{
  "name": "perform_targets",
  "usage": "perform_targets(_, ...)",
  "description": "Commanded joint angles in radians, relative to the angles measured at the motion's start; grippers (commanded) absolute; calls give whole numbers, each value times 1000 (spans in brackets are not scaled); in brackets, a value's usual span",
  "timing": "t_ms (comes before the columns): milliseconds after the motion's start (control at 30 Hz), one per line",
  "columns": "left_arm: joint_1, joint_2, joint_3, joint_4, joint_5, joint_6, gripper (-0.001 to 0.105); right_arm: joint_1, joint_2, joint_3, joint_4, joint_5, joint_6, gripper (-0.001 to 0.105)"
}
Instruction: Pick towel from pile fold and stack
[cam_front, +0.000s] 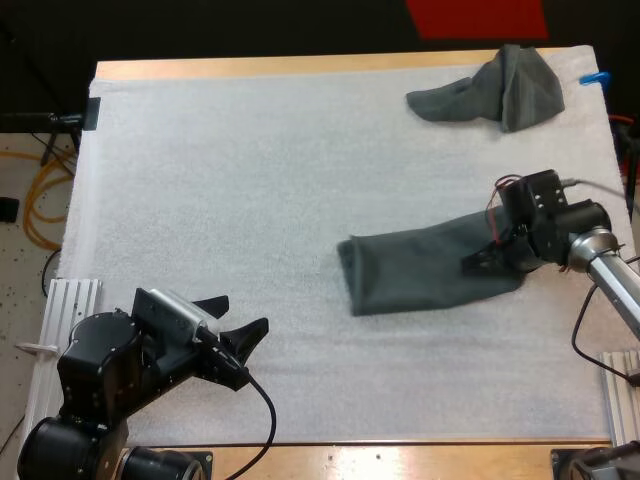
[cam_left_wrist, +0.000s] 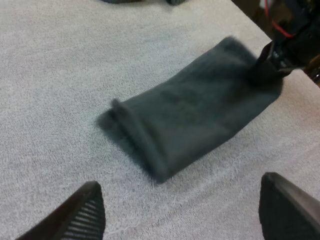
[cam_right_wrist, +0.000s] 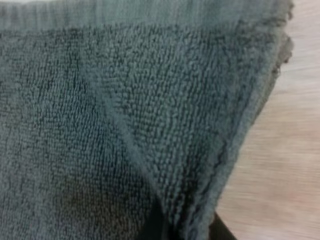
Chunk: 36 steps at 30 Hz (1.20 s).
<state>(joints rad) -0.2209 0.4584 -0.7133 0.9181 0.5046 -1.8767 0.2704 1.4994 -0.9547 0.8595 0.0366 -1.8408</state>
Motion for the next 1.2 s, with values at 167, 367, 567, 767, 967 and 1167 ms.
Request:
perform_targets(167,-1,4,-1,-3,6,-12,63,5,-25,-53,56,145,-3,1)
perform_targets(367,-1,4,-1,-3,6,-12,63,18,1,-53,2,-240,221,1)
perform_targets(567,-1,4,-1,-3,8,-12,63,87,77,-53,-103,-450,372,1)
perform_targets(767,-1,4,-1,-3,8,-12,63,151,158,-53,-183,-522,442,1)
perform_targets(967,-1,4,-1,-3,8,-12,63,175,185,-53,-210,-522,434,5)
perform_targets(1167,-1,4,-1,-3,8,-12,63,175,182,-58,-249,-529,421,50)
